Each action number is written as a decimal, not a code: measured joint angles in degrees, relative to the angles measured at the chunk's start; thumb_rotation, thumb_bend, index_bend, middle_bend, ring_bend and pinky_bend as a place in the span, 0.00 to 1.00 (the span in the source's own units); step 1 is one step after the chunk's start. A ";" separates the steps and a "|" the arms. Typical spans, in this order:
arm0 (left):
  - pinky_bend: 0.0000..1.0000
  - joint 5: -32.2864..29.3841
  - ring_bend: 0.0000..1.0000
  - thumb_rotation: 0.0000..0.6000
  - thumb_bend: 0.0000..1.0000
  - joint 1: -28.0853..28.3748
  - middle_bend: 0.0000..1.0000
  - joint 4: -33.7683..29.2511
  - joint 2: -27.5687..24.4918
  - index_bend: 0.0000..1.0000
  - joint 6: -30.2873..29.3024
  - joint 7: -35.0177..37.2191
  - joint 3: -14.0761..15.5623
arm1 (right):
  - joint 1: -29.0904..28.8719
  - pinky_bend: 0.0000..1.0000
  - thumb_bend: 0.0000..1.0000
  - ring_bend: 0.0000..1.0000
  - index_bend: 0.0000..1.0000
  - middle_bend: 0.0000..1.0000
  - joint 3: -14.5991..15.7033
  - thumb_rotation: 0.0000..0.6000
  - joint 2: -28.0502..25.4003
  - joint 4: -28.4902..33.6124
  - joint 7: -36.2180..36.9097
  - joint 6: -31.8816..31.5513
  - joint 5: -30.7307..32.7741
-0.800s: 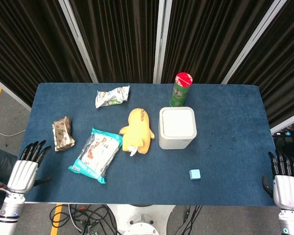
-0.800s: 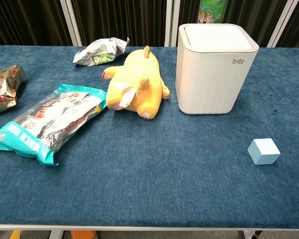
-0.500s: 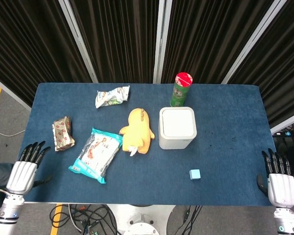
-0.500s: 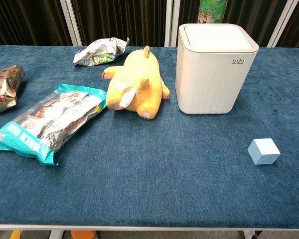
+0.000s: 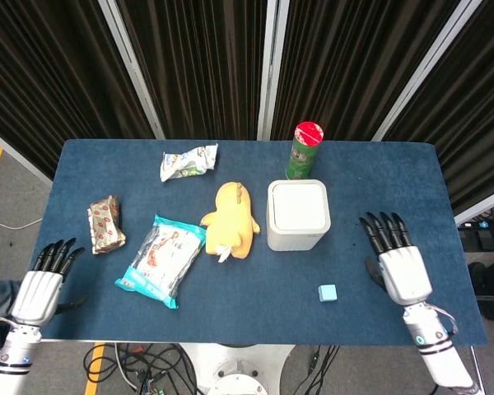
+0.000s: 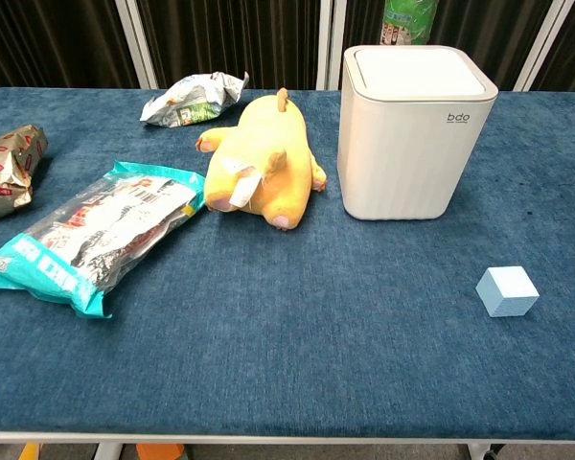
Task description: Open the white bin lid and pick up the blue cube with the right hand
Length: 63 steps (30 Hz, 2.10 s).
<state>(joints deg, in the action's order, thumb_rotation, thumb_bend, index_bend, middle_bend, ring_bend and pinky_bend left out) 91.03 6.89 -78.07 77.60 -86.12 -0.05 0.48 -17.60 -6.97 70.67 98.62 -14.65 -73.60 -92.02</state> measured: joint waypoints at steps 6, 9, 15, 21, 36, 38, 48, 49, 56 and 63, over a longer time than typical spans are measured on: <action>0.09 -0.90 0.00 1.00 0.04 -0.15 0.05 1.16 0.04 0.13 0.39 1.71 -0.21 | -8.83 0.00 0.37 0.00 0.00 0.24 -4.31 1.00 1.62 2.65 -1.74 10.04 4.10; 0.08 -1.17 0.00 1.00 0.04 -0.29 0.05 1.80 0.28 0.13 0.37 2.41 -0.27 | -11.85 0.00 0.37 0.00 0.00 0.26 -5.42 1.00 3.76 2.54 -3.05 13.02 6.76; 0.09 -1.53 0.00 1.00 0.04 -0.41 0.05 2.16 0.53 0.13 0.40 3.02 -0.45 | -14.62 0.00 0.38 0.00 0.00 0.28 -5.45 1.00 6.61 1.74 -5.08 15.12 8.86; 0.09 -1.50 0.00 1.00 0.04 -0.57 0.05 2.18 0.30 0.13 0.05 3.46 -0.54 | -14.47 0.00 0.38 0.00 0.00 0.30 -4.69 1.00 7.23 1.70 -6.23 12.87 9.17; 0.09 -1.83 0.00 1.00 0.04 -0.38 0.05 2.39 0.66 0.13 0.74 3.27 -0.61 | -14.61 0.00 0.38 0.00 0.00 0.36 -1.62 1.00 7.81 -0.15 -5.41 13.07 11.16; 0.09 -1.76 0.00 1.00 0.04 -0.39 0.05 2.39 0.66 0.13 0.63 3.29 -0.61 | -14.60 0.00 0.38 0.00 0.00 0.35 -1.58 1.00 7.80 -0.14 -5.23 12.72 10.95; 0.09 -1.36 0.00 1.00 0.04 -0.24 0.05 1.78 0.48 0.13 0.35 2.88 -0.72 | -11.72 0.00 0.38 0.00 0.00 0.16 -1.85 1.00 5.71 1.24 -0.81 -0.38 0.45; 0.09 -1.33 0.00 1.00 0.04 -0.23 0.05 1.71 0.50 0.13 0.36 2.79 -0.71 | -11.01 0.00 0.36 0.00 0.00 0.14 -1.35 1.00 5.06 1.61 -0.58 -1.60 -0.83; 0.09 -1.10 0.00 1.00 0.04 -0.15 0.05 1.24 0.60 0.13 0.42 2.15 -0.58 | -4.78 0.00 0.30 0.00 0.00 0.11 7.68 1.00 0.65 3.12 -1.96 -3.91 -5.45; 0.08 -1.13 0.00 1.00 0.04 0.00 0.05 0.50 0.52 0.13 0.56 1.43 -0.64 | -0.85 0.07 0.31 0.06 0.00 0.13 14.02 1.00 -1.21 2.49 1.48 -0.29 -4.12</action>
<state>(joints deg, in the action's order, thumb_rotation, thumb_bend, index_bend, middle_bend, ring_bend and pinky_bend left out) 89.90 6.89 -77.57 78.13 -85.56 1.38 -0.15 -18.45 7.05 69.47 101.11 -13.17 -73.89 -96.13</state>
